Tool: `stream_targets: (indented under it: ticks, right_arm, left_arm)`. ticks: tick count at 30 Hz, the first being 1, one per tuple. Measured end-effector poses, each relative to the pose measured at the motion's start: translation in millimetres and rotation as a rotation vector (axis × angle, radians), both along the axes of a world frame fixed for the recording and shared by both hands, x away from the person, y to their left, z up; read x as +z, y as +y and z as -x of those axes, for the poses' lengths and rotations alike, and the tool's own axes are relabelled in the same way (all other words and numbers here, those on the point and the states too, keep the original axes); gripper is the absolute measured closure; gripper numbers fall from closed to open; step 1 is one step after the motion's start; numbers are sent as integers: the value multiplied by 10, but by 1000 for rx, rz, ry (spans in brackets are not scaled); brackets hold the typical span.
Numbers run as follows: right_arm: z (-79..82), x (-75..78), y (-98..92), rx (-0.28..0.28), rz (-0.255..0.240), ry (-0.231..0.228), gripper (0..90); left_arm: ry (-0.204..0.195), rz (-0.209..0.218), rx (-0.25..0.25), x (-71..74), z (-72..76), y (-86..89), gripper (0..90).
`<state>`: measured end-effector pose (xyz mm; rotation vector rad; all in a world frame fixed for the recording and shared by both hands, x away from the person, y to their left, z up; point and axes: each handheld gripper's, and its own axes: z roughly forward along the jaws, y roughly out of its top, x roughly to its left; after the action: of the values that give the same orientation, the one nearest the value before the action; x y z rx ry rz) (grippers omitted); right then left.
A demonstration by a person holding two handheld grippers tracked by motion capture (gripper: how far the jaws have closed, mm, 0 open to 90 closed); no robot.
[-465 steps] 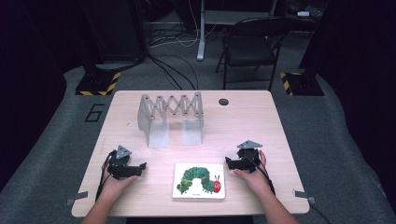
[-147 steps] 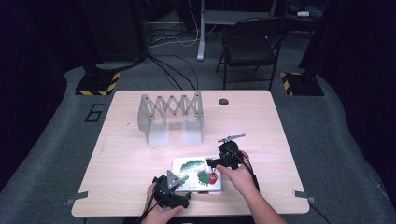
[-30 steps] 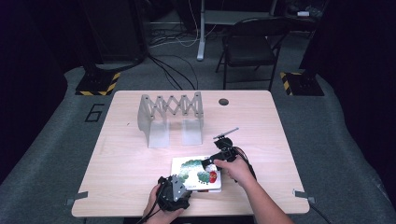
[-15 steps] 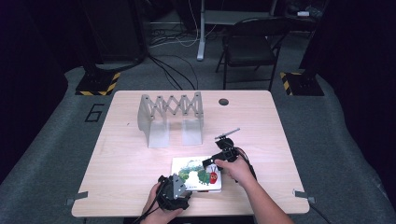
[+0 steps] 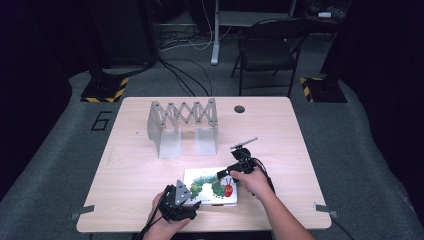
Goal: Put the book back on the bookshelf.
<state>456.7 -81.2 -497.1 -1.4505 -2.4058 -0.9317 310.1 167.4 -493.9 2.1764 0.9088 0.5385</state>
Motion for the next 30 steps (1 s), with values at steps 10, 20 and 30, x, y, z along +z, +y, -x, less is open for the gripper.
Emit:
stream_targets:
  ticks: [10, 20, 30]
  right_arm:
    - [1, 0, 0, -1, 0, 0, 308]
    - [2, -1, -1, -3, -2, 0, 308]
    - [12, 6, 4, -6, 6, -1, 308]
  left_arm:
    - [48, 12, 24, -13, -156, 125, 239]
    - [94, 13, 26, -73, -215, 132, 237]
    - [121, 59, 38, -119, -235, 157, 223]
